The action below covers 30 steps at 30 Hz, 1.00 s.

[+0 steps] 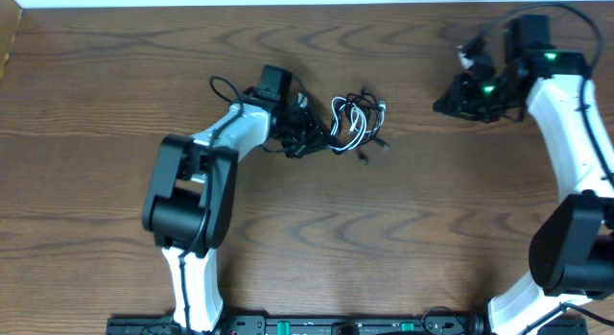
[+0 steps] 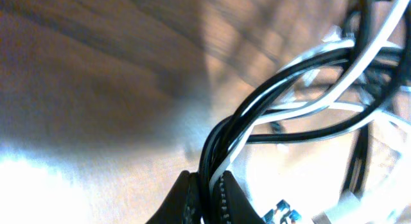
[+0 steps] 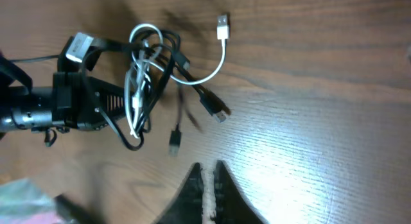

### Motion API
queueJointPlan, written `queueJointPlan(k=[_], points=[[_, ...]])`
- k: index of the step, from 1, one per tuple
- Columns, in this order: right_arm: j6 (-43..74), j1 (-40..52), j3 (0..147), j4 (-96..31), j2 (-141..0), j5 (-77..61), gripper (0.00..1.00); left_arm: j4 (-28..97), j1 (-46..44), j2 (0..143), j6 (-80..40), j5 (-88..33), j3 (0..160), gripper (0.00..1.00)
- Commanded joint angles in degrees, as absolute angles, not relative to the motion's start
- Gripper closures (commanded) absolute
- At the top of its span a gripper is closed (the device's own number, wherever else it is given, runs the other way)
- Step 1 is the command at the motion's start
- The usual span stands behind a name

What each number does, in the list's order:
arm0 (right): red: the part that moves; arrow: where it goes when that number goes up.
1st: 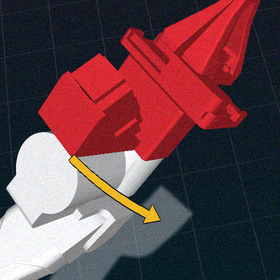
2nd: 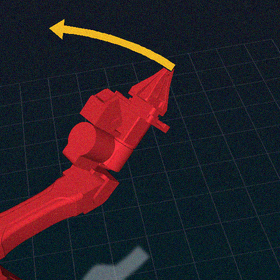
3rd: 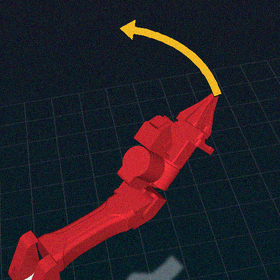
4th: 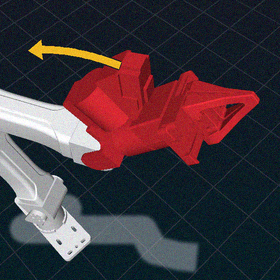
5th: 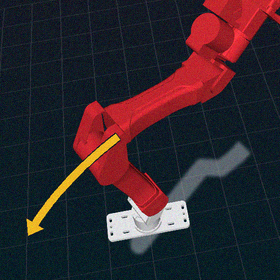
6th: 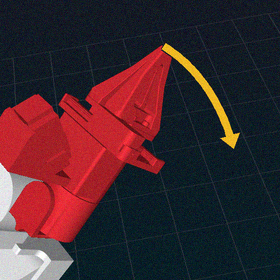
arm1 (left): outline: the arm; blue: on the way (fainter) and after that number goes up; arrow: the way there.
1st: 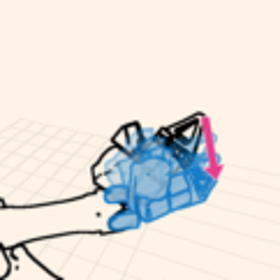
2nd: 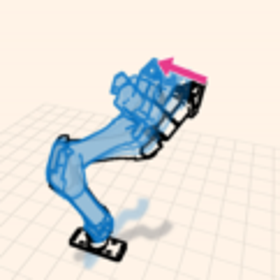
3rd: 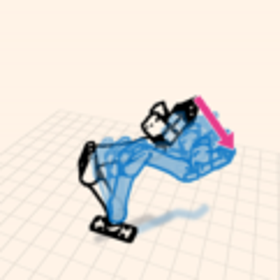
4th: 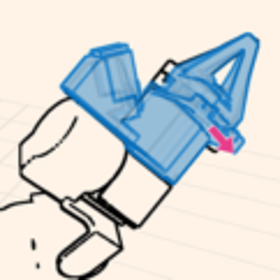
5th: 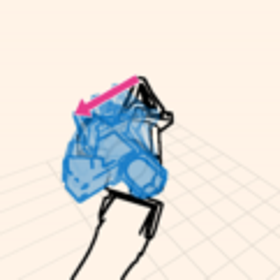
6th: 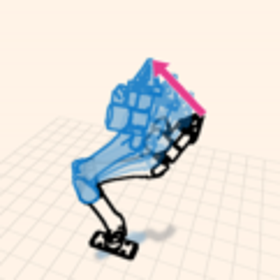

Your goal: Untangle cables

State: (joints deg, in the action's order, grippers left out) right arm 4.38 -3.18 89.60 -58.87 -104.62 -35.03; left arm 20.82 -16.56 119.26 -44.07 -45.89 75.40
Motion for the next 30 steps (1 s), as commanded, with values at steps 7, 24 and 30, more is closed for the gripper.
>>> queueJointPlan(k=[7,24,30], points=[[-3.3,2.3,90.3,-58.6,-103.0,-48.1,0.44,22.0,-18.8,110.1,-39.6,-48.9,75.8,0.92],[4.7,11.5,90.1,-57.8,-102.7,-29.3,0.54,3.5,-15.8,110.1,-44.3,-71.0,75.8,0.93],[1.6,12.3,90.1,-55.4,-102.7,-34.1,0.55,-7.4,-14.1,110.1,-55.0,-75.2,75.8,0.93]])
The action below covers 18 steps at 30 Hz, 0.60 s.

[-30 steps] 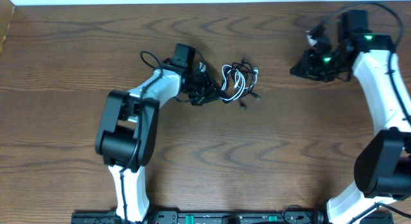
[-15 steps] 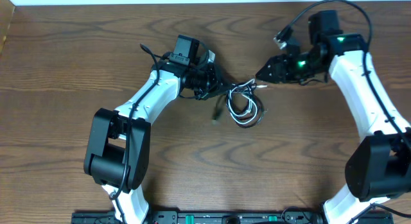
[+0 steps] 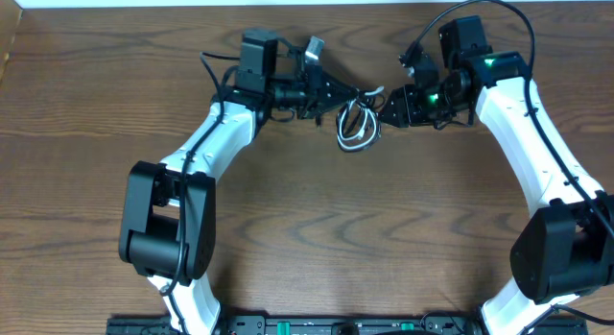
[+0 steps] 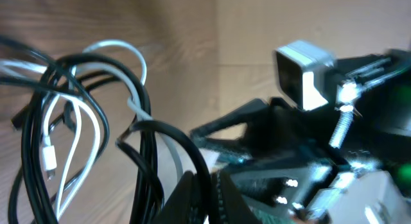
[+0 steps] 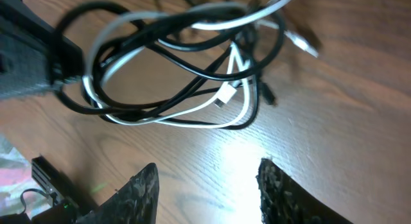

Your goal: Untangle cables

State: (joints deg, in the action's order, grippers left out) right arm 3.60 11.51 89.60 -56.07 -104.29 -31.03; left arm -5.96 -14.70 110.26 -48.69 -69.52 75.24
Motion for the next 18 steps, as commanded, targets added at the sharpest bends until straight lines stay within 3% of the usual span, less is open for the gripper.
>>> queueJointPlan(k=[1,6,10,18], points=[[1.7,12.4,90.1,-54.6,-102.7,-34.8,0.55,-7.9,-14.0,110.1,-55.2,-75.2,75.8,0.92],[3.4,12.4,90.1,-50.2,-102.7,-41.0,0.56,-7.6,-14.0,110.1,-56.8,-72.5,75.8,0.93],[2.5,12.8,90.1,-47.5,-102.7,-43.9,0.55,-7.6,-14.2,110.1,-67.4,-65.5,75.8,0.93],[3.8,16.9,90.1,-43.0,-102.8,-33.9,0.54,-7.7,-17.3,110.1,-83.6,-54.0,75.8,0.93]])
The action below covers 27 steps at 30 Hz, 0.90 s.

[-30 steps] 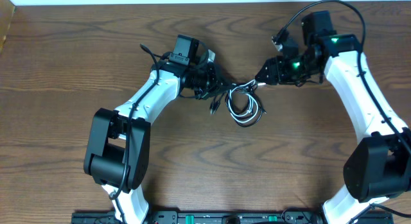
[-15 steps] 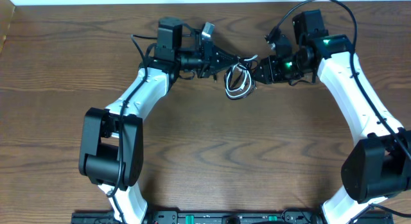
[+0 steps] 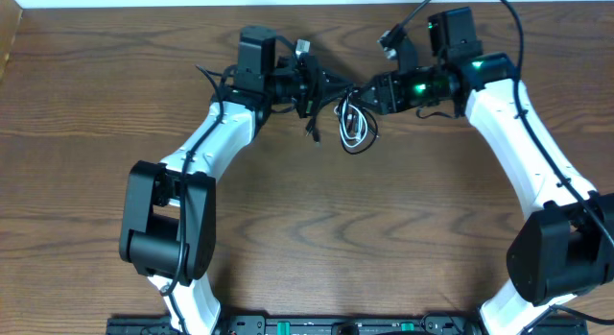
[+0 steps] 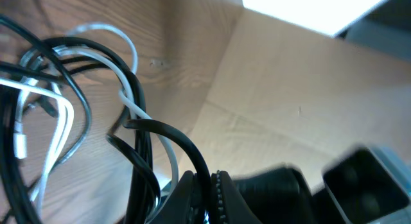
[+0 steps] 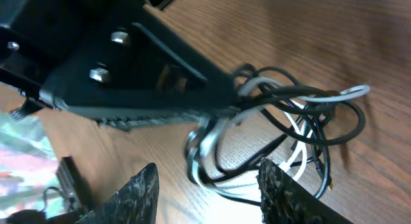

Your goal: Untangle cables

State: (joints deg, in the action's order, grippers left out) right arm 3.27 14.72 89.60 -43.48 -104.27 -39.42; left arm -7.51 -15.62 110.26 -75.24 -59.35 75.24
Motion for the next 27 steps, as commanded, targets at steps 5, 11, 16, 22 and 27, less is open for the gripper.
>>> queueJointPlan(k=[5,11,16,22,27], points=[[3.8,20.0,90.1,-43.1,-103.5,-26.6,0.56,-8.1,-18.9,110.1,-85.4,-52.8,75.8,0.93],[7.6,21.2,89.4,-43.1,-105.0,-17.9,0.67,-8.1,-18.8,110.1,-86.5,-52.9,75.8,0.93],[8.3,21.2,89.1,-43.0,-105.1,-13.6,0.7,-8.1,-18.9,110.1,-87.1,-53.3,75.8,0.92],[8.3,21.2,88.6,-41.3,-105.1,-12.3,0.74,-8.3,-19.1,110.1,-87.2,-53.5,75.8,0.93],[8.2,21.2,86.8,-39.4,-105.6,-12.2,0.78,-8.3,-20.0,110.1,-87.2,-53.5,75.8,0.93]])
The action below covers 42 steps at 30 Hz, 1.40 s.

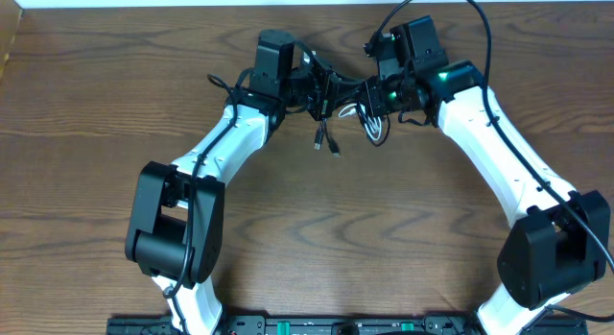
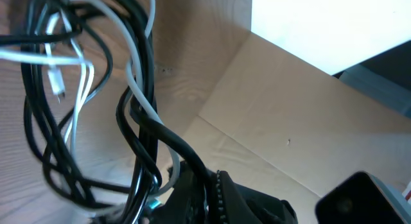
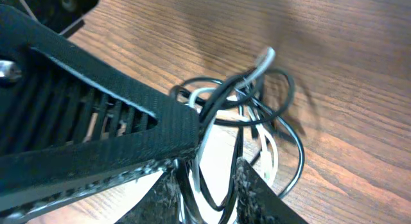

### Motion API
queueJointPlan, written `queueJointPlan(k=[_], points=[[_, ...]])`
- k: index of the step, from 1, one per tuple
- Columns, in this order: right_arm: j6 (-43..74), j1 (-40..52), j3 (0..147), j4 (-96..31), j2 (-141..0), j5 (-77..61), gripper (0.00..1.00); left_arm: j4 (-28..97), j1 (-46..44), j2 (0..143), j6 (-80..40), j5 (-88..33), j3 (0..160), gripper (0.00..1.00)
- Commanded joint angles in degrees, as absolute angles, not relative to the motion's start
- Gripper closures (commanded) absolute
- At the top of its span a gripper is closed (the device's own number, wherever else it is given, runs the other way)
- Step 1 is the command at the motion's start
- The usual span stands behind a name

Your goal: Untangle cables

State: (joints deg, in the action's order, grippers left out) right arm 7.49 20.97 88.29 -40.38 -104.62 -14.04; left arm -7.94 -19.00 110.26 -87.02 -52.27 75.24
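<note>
A tangle of black and white cables hangs between my two grippers at the back middle of the wooden table. My left gripper is shut on black strands of the bundle, which run down into its jaws. My right gripper faces it, almost touching it. In the right wrist view the right gripper is half closed, with black and white strands passing loosely between its fingers. Two cable ends with plugs dangle below the left gripper.
The table's back edge and a white wall lie just behind both grippers. A brown cardboard panel shows past the table in the left wrist view. Both arms arch in from the front corners.
Both grippers have moved closer together and a little right. The right gripper's fingers have narrowed around strands of the bundle. The bundle now hangs under the right gripper, with plug ends dangling left.
First my left gripper held the tangle down on the table at mid-left while the right gripper stood shut, far right. Then the left had raised the bundle toward the back, the right open beside it. Now they meet, the right's fingers around strands.
</note>
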Motion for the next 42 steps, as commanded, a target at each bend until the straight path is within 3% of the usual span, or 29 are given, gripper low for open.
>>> queueJointPlan(k=[1,9,11,14,19,22,23,26,32,42], points=[[8.1,21.2,86.4,-39.1,-105.7,-12.0,0.78,-8.3,-20.2,110.1,-87.2,-53.6,75.8,0.92],[8.1,21.1,85.1,-33.6,-106.2,-10.4,0.83,-8.3,-20.3,110.1,-87.1,-55.0,75.8,0.93],[8.1,21.1,84.9,-32.6,-106.2,-10.4,0.99,-8.3,-20.3,110.1,-87.1,-55.0,75.8,0.93],[7.9,21.1,84.7,-32.6,-106.5,-8.8,0.99,-8.3,-20.3,110.1,-85.5,-55.0,75.8,0.93],[9.8,20.1,83.9,-33.6,-106.8,-8.0,0.99,-7.7,-18.9,110.2,-68.4,-54.4,75.8,0.91],[11.0,19.1,83.9,-34.7,-106.7,-11.6,0.99,-6.1,-17.1,110.2,-57.2,-54.3,75.8,0.83],[12.7,18.6,83.9,-35.3,-106.6,-12.5,0.99,-5.1,-16.6,110.2,-54.3,-54.3,75.8,0.73],[17.8,16.8,83.9,-37.0,-106.3,-14.8,0.99,-0.5,-14.9,110.2,-48.8,-54.0,75.8,0.62],[22.9,12.9,83.9,-37.5,-106.0,-27.3,0.99,7.3,-14.7,110.3,-41.1,-53.4,75.8,0.61],[23.6,10.4,83.9,-37.6,-106.0,-39.7,0.99,5.6,-20.4,110.3,-31.2,-54.5,75.8,0.58]])
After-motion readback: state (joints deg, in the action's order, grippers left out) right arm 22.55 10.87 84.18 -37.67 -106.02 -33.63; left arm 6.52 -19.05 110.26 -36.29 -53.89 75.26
